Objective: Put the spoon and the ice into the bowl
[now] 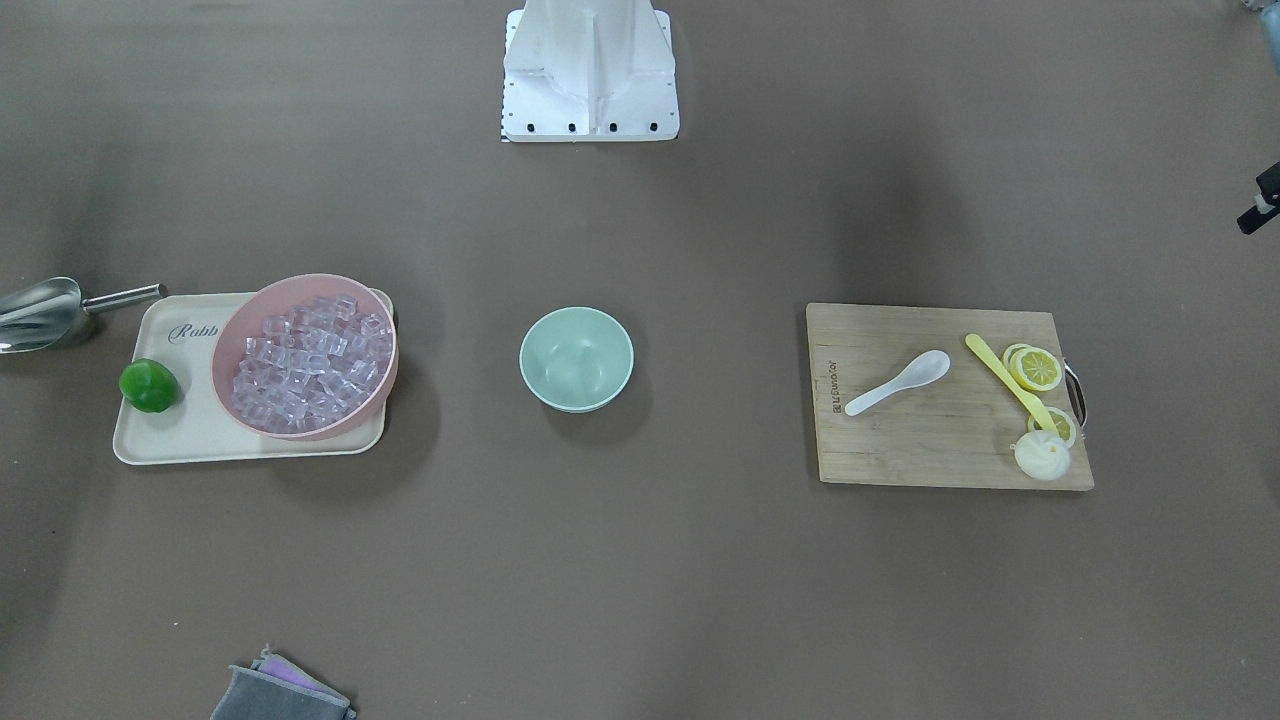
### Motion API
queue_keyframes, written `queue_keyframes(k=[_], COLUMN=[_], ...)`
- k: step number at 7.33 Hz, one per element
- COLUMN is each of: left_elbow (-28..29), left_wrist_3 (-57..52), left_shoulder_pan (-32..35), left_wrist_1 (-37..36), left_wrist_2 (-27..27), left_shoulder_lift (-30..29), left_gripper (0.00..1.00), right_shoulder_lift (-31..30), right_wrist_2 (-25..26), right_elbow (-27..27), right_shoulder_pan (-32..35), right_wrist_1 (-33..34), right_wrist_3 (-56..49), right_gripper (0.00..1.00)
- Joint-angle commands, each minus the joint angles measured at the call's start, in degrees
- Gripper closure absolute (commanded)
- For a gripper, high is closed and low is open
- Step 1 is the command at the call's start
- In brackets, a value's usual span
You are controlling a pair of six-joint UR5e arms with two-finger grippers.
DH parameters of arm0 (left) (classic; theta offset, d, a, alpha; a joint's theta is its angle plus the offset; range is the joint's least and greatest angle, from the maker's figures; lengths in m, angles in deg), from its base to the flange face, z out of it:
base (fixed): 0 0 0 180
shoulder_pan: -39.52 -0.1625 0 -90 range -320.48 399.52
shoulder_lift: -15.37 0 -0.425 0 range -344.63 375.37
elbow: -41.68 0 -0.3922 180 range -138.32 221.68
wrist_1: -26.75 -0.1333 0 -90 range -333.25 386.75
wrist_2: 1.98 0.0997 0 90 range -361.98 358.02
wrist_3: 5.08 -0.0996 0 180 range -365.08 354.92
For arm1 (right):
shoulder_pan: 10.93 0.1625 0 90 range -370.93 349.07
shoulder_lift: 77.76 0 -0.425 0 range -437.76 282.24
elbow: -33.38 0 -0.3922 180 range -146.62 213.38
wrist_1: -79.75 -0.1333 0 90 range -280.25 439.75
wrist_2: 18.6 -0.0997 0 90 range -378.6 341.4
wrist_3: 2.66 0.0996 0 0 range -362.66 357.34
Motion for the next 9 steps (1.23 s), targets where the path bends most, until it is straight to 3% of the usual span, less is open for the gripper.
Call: queue_keyframes(k=[1,4,5,8,9], left_elbow=[0.2,0.5,1.2,2.3,3.1], left_wrist_3=[0.0,-0.5,-0.3,0.2,0.4], left_shoulder_pan=[-0.1,-0.1,-0.1,-0.3,-0.3], left_wrist_1=[1.9,3.4,7.3,11.8,12.0], left_wrist_2=[0.0,0.0,0.0,0.4,0.5], left_shoulder_lift=[0.2,-0.2,0.1,0.2,0.2], left_gripper=[0.01,0.01,0.01,0.01,0.01], right_shoulder_lift=[0.1,0.2,1.6,7.6,8.7], right_wrist_2=[0.1,0.1,0.1,0.8,3.5], right_elbow=[-0.1,0.4,0.2,3.1,5.0], right_shoulder_pan=[-1.2,-3.2,-3.3,-8.8,-11.9], right_wrist_1=[-0.5,-0.6,-0.5,-0.5,-0.4], right_wrist_3=[0.0,0.2,1.9,15.5,17.7], right_gripper=[0.0,0.0,0.0,0.0,0.0])
